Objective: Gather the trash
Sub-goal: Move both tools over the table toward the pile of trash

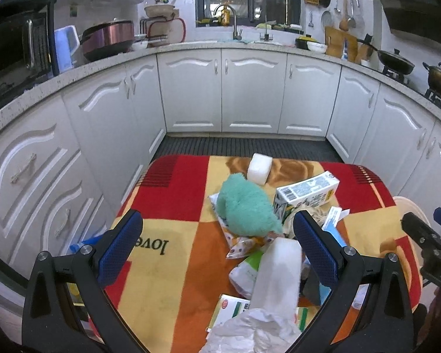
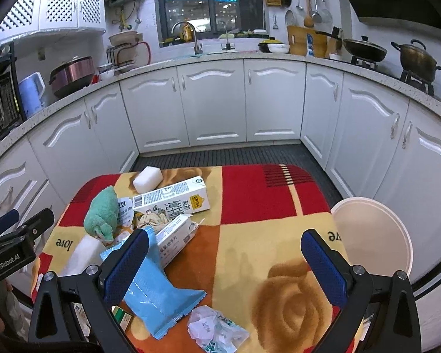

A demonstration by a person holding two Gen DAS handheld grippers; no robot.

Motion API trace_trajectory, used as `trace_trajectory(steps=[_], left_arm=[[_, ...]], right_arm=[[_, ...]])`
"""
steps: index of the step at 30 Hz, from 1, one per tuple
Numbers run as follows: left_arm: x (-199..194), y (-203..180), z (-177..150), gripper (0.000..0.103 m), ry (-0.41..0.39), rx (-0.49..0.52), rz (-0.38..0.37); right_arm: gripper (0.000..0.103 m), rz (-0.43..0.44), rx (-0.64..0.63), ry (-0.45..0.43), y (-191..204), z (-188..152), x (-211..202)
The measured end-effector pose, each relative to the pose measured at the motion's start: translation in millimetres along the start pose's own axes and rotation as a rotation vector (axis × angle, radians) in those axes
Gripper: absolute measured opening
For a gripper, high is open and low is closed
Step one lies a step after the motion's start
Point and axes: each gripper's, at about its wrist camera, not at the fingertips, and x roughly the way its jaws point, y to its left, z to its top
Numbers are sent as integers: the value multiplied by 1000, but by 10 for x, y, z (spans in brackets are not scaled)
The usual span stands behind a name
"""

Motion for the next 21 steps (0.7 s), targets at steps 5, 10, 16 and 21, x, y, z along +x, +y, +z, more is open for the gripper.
trace_trajectory(steps=[5, 10, 16, 21], left_arm=[[-88, -79, 27, 102, -30, 4, -1], [-130, -136, 6, 102, -42, 7, 0], [-191, -124, 0, 102, -63, -13, -24], [-266, -129, 5, 102, -88, -19, -36]], right_arm=[[103, -7, -6, -7, 1, 25, -96], [103, -20, -21, -24, 37, 39, -156], [103, -23, -10, -31, 28, 69, -201], [103, -22, -3, -41, 11, 77, -222]])
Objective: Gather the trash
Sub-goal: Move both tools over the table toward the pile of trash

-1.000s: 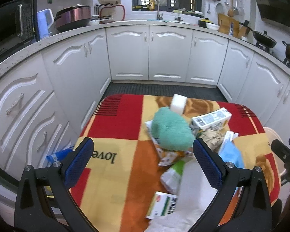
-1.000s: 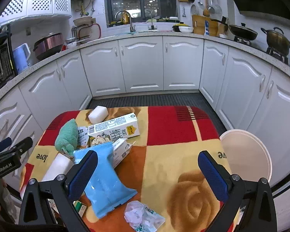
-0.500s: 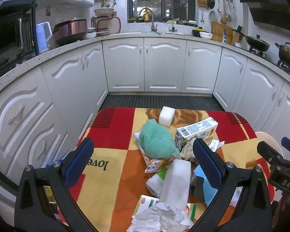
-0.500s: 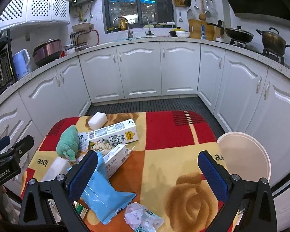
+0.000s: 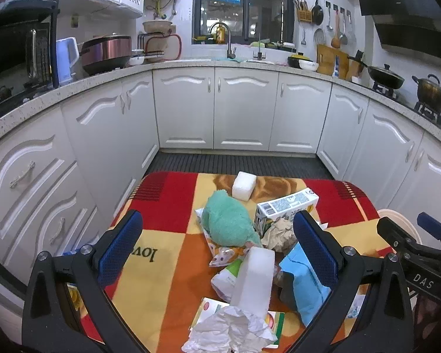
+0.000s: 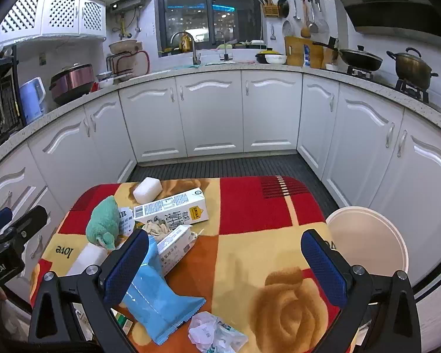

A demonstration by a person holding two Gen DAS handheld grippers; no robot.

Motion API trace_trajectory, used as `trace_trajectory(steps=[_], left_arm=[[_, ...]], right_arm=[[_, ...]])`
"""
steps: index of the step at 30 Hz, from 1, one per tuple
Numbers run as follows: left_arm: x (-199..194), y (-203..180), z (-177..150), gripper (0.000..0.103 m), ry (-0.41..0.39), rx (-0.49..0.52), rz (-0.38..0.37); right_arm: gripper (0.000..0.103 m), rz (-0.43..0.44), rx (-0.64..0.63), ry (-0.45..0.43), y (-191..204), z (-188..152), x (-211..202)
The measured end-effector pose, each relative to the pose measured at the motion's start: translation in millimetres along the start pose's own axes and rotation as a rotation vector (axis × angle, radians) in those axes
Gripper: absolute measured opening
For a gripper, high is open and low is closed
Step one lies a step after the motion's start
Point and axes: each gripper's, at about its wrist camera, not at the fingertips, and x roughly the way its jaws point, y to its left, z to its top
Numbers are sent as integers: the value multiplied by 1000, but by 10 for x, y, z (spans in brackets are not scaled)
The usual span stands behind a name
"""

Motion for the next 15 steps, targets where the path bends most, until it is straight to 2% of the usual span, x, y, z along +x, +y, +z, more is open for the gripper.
trace_trajectory(steps=[15], left_arm=[[-20, -53, -5, 102, -12, -1, -15]], right_arm=[[103, 5, 14, -35, -5, 1, -50]])
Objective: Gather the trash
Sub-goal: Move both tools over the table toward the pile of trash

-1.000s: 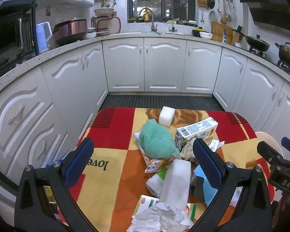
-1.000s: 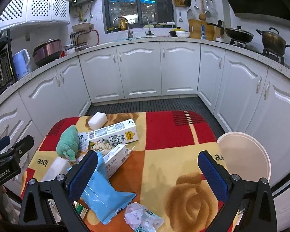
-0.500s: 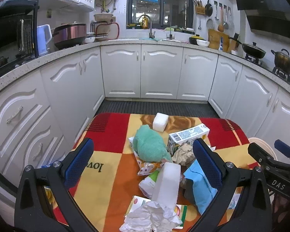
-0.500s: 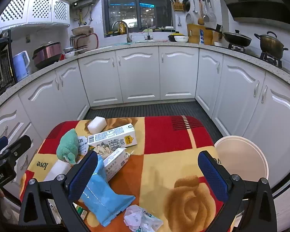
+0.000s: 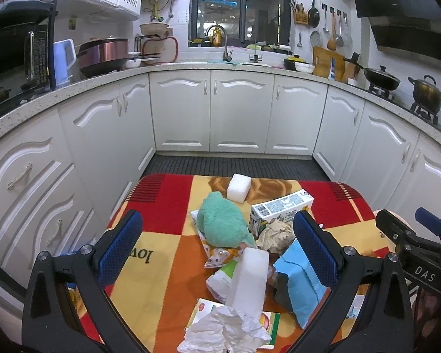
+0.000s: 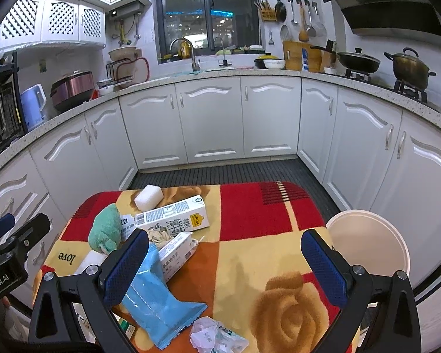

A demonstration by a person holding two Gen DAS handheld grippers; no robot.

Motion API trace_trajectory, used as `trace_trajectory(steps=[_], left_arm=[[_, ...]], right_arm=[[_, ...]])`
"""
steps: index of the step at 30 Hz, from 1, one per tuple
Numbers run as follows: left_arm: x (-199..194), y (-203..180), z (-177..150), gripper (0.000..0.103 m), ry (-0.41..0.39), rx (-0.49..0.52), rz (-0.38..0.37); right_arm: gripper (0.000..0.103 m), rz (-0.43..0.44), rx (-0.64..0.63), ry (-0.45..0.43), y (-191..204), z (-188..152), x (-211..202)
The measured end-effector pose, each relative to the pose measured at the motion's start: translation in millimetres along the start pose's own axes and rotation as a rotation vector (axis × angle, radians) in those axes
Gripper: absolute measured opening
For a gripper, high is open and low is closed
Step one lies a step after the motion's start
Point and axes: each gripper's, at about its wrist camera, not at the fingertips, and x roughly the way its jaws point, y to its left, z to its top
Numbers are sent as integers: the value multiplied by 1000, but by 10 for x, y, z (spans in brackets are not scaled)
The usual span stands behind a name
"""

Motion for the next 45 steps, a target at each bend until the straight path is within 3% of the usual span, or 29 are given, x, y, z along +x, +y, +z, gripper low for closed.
trace_trajectory(steps=[45], left_arm=[[-38, 32, 28, 102, -4, -11, -31]], right_arm=[[103, -2, -29, -35, 40, 14, -81]])
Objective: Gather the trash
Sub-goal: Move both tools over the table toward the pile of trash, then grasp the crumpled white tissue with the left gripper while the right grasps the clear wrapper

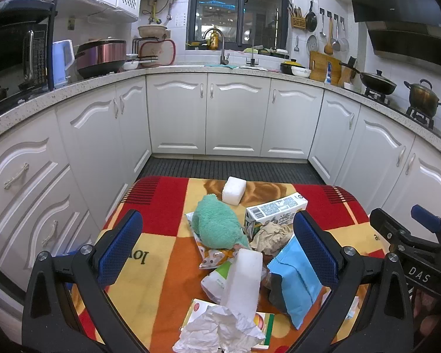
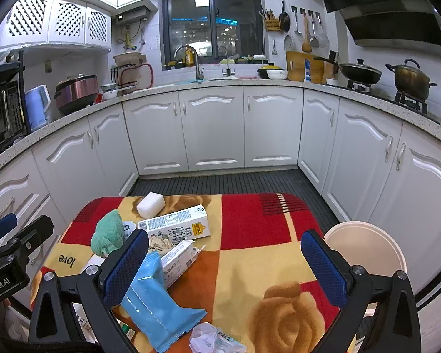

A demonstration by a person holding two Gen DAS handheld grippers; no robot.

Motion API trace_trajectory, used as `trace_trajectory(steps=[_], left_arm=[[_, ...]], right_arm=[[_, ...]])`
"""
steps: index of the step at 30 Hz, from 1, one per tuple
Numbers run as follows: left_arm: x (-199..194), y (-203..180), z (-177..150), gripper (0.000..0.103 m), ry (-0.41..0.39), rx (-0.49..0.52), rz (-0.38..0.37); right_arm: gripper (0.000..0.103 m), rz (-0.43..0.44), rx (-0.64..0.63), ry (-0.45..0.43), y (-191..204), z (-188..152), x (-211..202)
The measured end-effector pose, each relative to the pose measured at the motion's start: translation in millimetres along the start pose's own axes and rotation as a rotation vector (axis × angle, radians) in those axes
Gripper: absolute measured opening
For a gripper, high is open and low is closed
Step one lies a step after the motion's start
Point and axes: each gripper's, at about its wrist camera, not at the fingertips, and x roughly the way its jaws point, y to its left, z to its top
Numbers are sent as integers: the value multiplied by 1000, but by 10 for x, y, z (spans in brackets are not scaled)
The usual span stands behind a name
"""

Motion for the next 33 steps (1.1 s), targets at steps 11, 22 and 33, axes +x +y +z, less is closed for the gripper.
trace_trajectory(steps=[11, 22, 33], left_arm=[[2, -3, -13, 102, 0, 3, 0], [-8, 42, -43, 102, 27, 9, -8], [-54, 326, -95, 102, 113, 23, -41]], right_arm=[[103, -4, -3, 13, 5, -33, 32], [103, 2, -13, 39, -8, -48, 70], [103, 26, -62, 114, -34, -124, 136]])
